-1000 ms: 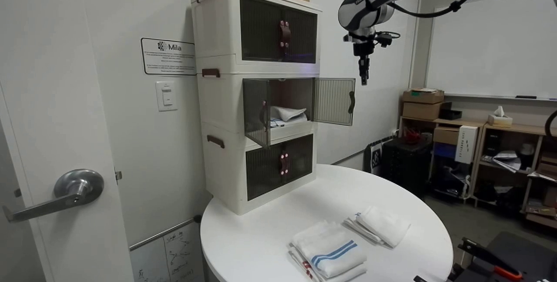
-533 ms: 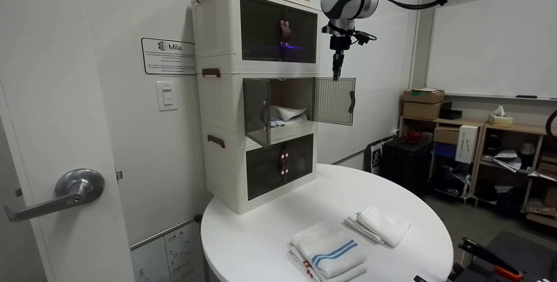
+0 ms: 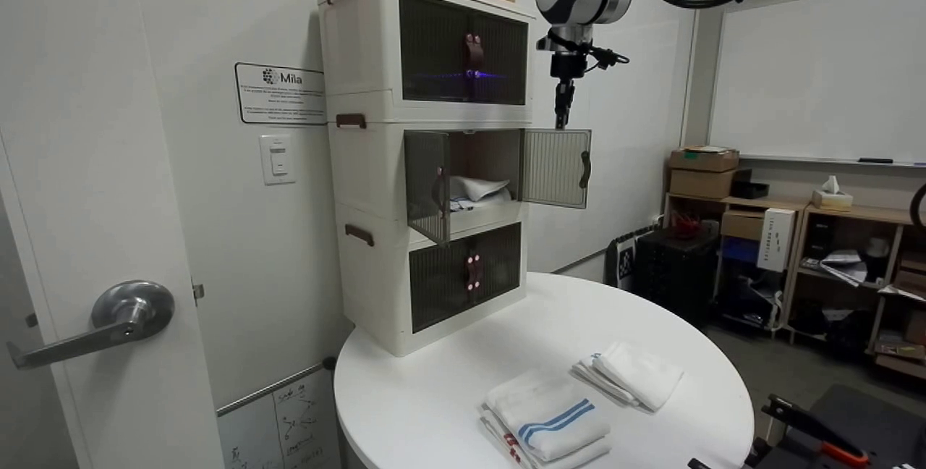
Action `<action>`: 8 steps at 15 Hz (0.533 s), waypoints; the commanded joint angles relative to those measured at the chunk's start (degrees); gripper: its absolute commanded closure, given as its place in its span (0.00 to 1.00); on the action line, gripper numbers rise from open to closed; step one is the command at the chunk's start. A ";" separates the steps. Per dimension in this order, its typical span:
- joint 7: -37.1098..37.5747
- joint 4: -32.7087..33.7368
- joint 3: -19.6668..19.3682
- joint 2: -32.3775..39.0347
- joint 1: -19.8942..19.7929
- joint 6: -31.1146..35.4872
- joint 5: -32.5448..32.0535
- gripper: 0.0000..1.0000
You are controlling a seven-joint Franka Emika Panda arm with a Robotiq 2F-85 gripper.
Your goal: Close the cabinet door
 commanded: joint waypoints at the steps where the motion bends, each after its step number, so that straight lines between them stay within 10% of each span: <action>1: 2.20 -0.67 -2.40 -2.96 -1.02 -4.61 -2.48 0.00; 8: 5.21 3.31 -4.10 1.98 -2.08 -5.41 -2.11 0.00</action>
